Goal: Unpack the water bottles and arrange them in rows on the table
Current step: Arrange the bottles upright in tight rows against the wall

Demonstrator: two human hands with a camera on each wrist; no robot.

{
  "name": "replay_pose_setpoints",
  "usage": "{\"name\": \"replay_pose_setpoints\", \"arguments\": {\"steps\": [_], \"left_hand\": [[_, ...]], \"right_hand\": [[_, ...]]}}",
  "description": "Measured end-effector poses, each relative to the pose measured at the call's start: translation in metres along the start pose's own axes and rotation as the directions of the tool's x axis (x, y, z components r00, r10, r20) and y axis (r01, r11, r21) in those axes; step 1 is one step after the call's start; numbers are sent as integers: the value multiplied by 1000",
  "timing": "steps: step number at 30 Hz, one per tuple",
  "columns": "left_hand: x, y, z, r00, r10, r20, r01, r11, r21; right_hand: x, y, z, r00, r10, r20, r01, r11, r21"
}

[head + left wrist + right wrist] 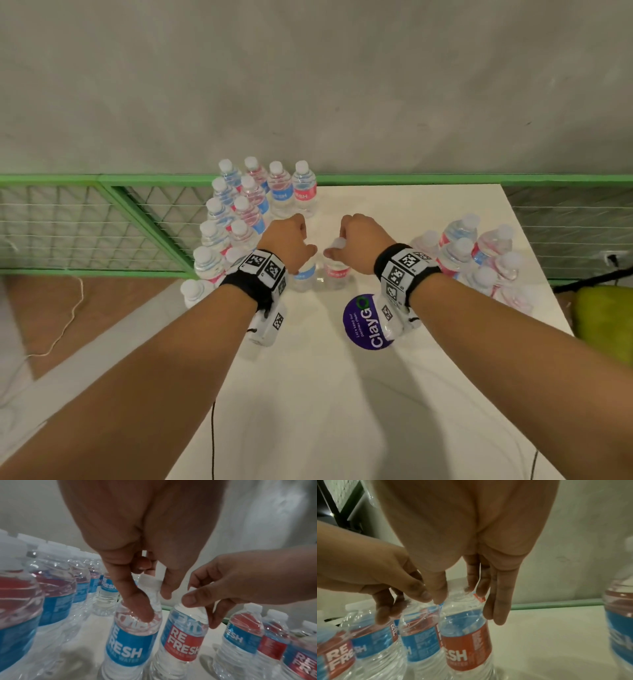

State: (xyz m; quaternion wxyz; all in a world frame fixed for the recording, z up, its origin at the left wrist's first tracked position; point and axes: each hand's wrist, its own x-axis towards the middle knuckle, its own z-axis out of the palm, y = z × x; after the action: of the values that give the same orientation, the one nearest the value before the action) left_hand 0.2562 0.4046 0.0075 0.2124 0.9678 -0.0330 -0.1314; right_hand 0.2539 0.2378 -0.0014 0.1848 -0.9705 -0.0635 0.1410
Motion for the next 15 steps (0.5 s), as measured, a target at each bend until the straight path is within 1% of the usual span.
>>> {"name": "replay_pose_setpoints", "arguments": {"steps": [2,4,6,7,9,12,15], "left_hand": [[2,-3,-1,1000,23,13,-23,997,71],[4,-7,-6,995,73,71,-82,988,131],[7,-11,-9,982,128,142,-150,975,162],[7,-13,-9,977,148,151,-174,969,174],[10,-15,-8,980,170,103,-187,964,188],[17,-18,-7,986,166,21,-167,969,183],[28,-17,-9,988,153,-16,-147,972,184]], "right_hand": [[3,0,-1,999,-38,23,38,999,1],[3,2,-2,992,-107,62,105,994,28],[4,4,1,982,-158,101,163,986,-39],[5,4,3,981,-162,103,170,983,-75],[9,3,8,985,-152,80,158,984,-77],[20,-2,11,987,-158,39,160,985,-59],[33,-8,10,989,-149,6,149,988,-50]]}}
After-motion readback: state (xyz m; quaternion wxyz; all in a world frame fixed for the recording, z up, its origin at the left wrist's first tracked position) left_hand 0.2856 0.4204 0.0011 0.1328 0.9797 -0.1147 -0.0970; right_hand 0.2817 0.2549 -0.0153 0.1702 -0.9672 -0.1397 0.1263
